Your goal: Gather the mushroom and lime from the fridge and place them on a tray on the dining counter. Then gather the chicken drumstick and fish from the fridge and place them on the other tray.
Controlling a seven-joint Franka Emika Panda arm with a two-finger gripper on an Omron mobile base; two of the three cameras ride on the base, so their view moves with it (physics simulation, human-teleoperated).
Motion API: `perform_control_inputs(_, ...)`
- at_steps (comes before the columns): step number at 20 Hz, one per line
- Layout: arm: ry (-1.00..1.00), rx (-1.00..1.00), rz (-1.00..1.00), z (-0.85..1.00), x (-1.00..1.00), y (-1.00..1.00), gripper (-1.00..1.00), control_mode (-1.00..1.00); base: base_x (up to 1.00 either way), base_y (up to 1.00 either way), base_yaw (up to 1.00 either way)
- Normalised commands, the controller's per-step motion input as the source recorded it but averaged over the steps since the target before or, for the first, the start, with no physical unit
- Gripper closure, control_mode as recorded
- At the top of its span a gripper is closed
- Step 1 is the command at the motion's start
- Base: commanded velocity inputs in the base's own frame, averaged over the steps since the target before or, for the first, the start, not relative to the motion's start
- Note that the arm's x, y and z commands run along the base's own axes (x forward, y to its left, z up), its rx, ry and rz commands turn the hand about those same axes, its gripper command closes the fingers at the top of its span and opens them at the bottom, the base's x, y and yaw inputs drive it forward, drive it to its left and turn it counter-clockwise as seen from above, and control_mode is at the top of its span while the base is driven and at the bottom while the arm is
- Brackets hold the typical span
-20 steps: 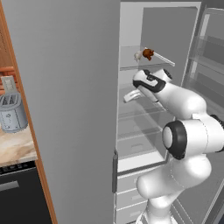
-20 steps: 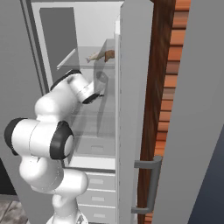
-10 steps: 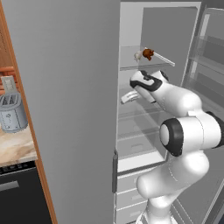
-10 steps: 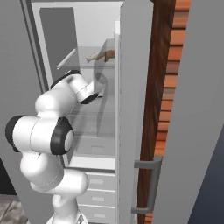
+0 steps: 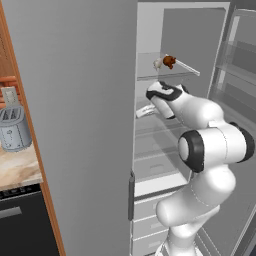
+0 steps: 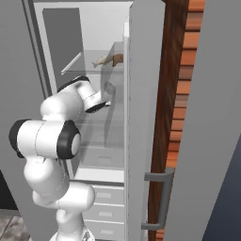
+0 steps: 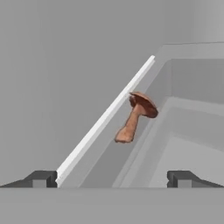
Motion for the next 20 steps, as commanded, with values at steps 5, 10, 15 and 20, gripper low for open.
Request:
perform_control_inputs(5, 0.00, 0.07, 0.00, 0.00, 0.43, 0.00, -1.00, -1.00, 0.00, 0.00, 0.00)
perform_control_inputs(10, 0.00, 0.04, 0.00, 0.00, 0.35, 0.05, -1.00, -1.00, 0.00, 0.00, 0.00)
perform_control_inputs(15, 0.00, 0.00, 0.00, 0.00, 0.05, 0.15, -1.00, -1.00, 0.00, 0.00, 0.00)
perform_control_inputs(20, 0.00, 0.00, 0.00, -0.01, 0.14, 0.15, -1.00, -1.00, 0.00, 0.00, 0.00)
